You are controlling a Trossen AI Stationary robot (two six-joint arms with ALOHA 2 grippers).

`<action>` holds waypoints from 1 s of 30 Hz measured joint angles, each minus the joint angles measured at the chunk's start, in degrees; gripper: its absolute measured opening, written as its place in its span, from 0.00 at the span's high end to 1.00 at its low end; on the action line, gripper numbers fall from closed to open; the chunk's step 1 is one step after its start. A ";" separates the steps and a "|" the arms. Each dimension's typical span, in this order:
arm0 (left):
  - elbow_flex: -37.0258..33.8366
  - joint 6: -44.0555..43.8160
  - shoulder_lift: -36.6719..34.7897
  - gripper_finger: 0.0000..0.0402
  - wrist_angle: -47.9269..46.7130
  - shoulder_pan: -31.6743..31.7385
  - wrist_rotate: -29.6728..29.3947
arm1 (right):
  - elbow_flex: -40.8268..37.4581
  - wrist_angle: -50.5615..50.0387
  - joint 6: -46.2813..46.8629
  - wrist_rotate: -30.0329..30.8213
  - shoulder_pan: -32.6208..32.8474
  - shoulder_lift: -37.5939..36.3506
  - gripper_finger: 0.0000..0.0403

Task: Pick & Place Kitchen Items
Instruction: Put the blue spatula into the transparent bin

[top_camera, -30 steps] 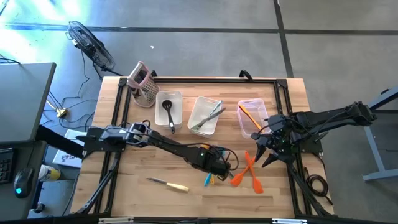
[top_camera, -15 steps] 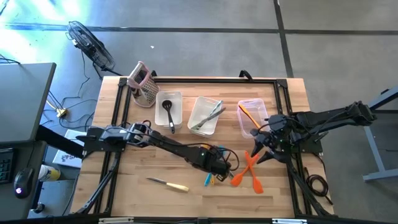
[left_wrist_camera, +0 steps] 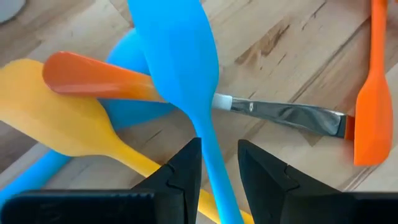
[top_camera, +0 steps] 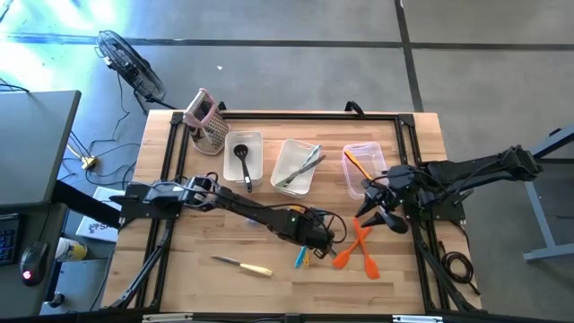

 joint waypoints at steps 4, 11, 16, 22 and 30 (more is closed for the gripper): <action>0.00 0.51 0.00 0.75 -0.32 -0.03 1.03 | 0.00 0.96 1.28 3.36 2.36 0.00 0.57; 0.00 0.61 -0.02 0.75 -0.35 -0.08 0.60 | 0.00 1.09 4.64 11.33 7.26 0.02 0.57; 0.09 0.61 0.29 0.75 0.24 -0.08 0.74 | 0.00 1.24 7.21 14.18 11.47 0.01 0.57; 0.09 -0.05 0.40 0.75 0.18 -0.08 1.77 | 0.00 1.59 9.62 17.14 17.19 0.01 0.57; 0.09 -2.33 0.48 0.75 1.18 -0.08 1.70 | 0.00 1.55 13.56 22.32 26.15 0.02 0.57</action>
